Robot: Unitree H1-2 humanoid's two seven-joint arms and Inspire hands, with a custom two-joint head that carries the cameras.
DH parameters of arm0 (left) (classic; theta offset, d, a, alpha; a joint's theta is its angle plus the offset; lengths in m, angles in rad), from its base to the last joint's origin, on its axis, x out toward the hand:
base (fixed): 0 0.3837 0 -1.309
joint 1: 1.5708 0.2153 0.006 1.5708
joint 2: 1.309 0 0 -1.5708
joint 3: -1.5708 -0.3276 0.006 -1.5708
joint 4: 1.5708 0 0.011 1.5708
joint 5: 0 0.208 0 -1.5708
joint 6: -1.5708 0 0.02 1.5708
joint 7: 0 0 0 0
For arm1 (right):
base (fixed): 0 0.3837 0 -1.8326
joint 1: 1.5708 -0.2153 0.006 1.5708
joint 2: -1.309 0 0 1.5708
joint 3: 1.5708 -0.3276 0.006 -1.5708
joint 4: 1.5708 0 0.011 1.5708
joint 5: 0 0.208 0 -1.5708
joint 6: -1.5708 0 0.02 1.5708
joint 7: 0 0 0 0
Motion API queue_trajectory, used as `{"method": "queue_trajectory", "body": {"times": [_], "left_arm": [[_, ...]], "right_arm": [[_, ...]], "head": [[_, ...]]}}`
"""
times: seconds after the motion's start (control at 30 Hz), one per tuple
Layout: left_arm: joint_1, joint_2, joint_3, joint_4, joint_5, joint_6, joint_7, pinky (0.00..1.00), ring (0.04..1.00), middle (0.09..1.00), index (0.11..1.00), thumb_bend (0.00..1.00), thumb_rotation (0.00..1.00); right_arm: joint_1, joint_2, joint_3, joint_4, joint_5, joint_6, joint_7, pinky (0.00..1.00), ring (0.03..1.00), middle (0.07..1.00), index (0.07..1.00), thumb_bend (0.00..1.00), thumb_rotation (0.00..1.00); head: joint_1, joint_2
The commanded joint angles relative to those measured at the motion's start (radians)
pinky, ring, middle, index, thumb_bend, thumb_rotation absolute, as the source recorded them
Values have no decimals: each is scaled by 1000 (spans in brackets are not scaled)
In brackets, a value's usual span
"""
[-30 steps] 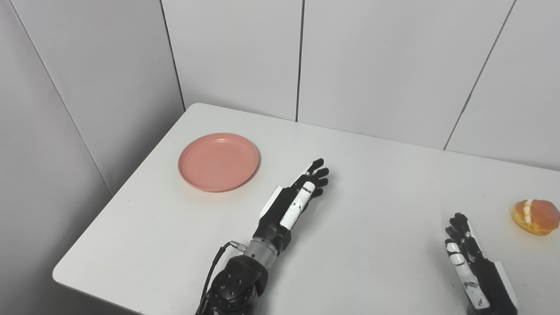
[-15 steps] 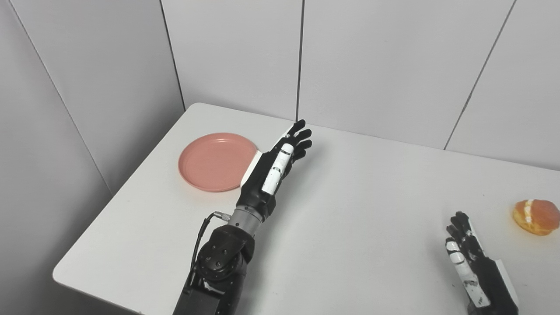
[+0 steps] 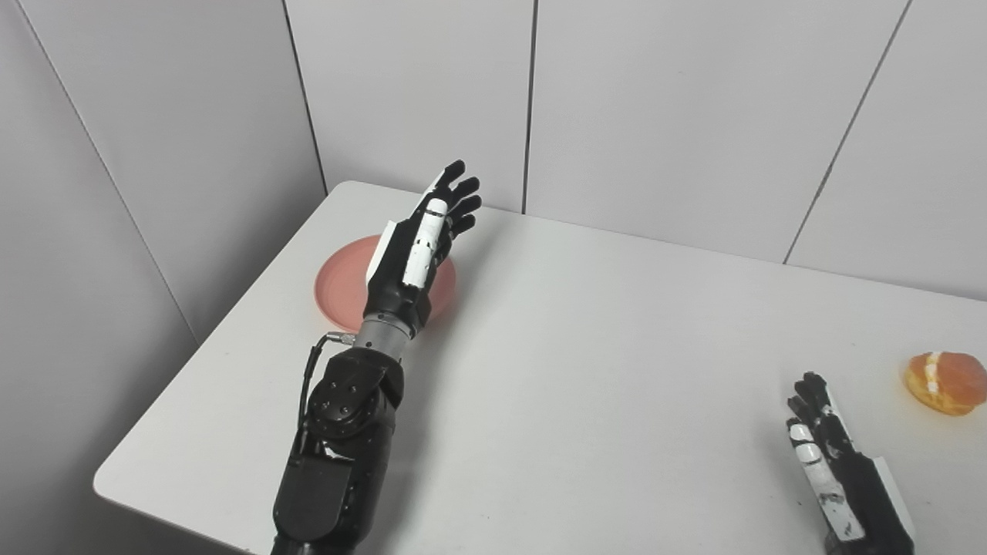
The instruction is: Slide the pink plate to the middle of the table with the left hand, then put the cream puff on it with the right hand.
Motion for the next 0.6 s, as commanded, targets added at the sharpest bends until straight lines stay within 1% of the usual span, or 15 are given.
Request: {"method": "queue_trajectory", "body": {"times": [0.0,0.17,0.3,0.4,0.57], "left_arm": [[-53,28,30,2,-24,-60,13,914,897,905,911,416,1000],[-74,65,66,34,-26,-62,28,928,909,914,910,392,1000],[-90,96,101,69,-38,-81,32,935,918,932,928,393,1000],[-97,113,121,88,-48,-92,35,936,919,928,929,400,1000],[-109,134,162,122,-68,-106,56,885,890,903,898,382,996]], "right_arm": [[35,1,-3,56,3,0,0,1000,1000,1000,1000,360,767],[36,-1,-3,52,7,1,4,1000,1000,1000,1000,325,762],[37,2,-4,41,4,15,-1,1000,1000,1000,1000,311,755],[38,1,-3,38,2,16,-1,1000,1000,1000,1000,304,750],[38,-1,-1,44,-2,1,0,1000,1000,1000,1000,291,744]], "head": [[0,1],[7,-2],[6,-1],[6,-2],[8,-12]]}}
